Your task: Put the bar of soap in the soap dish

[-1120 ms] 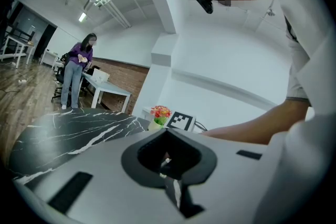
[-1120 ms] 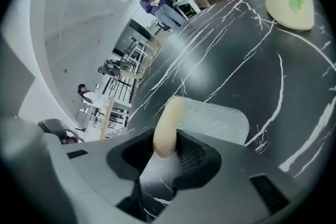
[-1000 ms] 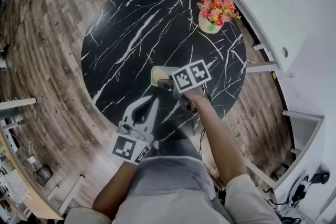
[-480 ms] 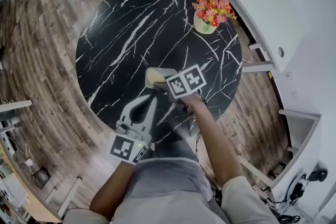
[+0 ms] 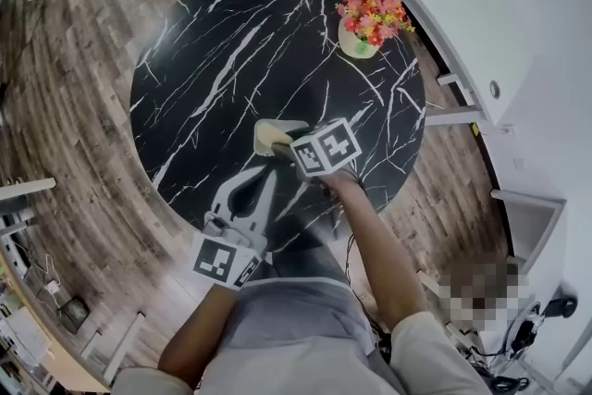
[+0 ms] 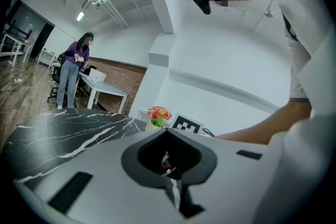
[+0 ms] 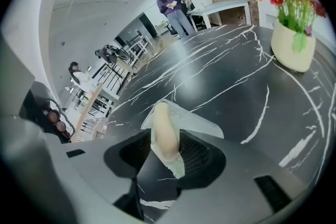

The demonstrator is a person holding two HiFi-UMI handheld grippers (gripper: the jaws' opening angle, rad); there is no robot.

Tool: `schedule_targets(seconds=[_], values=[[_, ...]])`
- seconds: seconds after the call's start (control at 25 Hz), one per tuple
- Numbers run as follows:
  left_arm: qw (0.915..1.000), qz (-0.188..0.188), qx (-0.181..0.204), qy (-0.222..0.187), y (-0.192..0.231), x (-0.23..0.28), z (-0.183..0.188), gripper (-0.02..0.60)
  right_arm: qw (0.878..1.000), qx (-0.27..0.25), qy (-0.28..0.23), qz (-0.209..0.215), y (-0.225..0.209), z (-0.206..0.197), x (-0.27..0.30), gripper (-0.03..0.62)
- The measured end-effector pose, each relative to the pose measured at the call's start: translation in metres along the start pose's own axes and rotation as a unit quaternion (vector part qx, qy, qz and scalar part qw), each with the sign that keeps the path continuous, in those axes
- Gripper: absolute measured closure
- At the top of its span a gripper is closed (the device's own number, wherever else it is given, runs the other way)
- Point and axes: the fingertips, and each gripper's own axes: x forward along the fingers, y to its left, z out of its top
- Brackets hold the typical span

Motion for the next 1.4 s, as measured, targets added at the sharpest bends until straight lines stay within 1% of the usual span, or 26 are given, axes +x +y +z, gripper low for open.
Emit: schedule_targets(seconds=[0.08,0.36,0.48,0.56,0.68,0.76,0.88,1.08,1.2,1.28,1.4], values=[[1.0000,0.000,-0.001,0.001,0.000,0.000,-0.001,0.578,1.000,0.001,-0.005,-0.007,-0.002,0.001,-0.002,0.419],[1.0000,-0.005,0.000,0.002,-0.001,0.000,0.000,0.578,0.999,0.029,-0.041,-0.008,-0.006,0.004,-0.018,0.418],[1.0000,-0.009,0.001,0.002,-0.002,-0.001,0.000,0.578,0.997,0.034,-0.065,-0.005,-0.001,0.005,-0.027,0.419],[0.9999,-0.011,0.003,0.001,-0.003,-0.001,0.001,0.578,0.995,0.034,-0.092,-0.007,0.004,0.007,-0.036,0.441],[0.9999,-0.015,0.005,0.001,-0.005,-0.001,0.002,0.578,0.989,0.027,-0.147,-0.014,0.017,0.011,-0.053,0.504],[0.9998,-0.017,0.007,0.001,-0.006,-0.001,0.003,0.578,0.982,0.018,-0.185,-0.020,0.028,0.014,-0.066,0.536],[0.9997,-0.022,0.009,-0.001,-0.007,-0.003,0.007,0.578,0.971,0.012,-0.236,-0.025,0.047,0.016,-0.088,0.557],[0.9995,-0.027,0.016,-0.005,-0.009,-0.012,0.023,0.578,0.950,-0.005,-0.307,-0.057,0.078,0.020,-0.130,0.572],[0.9995,-0.024,0.020,-0.008,-0.009,-0.020,0.036,0.578,0.933,-0.023,-0.353,-0.071,0.103,0.026,-0.160,0.576],[0.9993,-0.025,0.026,-0.007,-0.010,-0.024,0.045,0.578,0.919,-0.050,-0.380,-0.091,0.122,0.031,-0.180,0.579],[0.9986,-0.027,0.046,-0.003,-0.015,-0.032,0.058,0.578,0.901,-0.098,-0.402,-0.127,0.149,0.034,-0.203,0.580]])
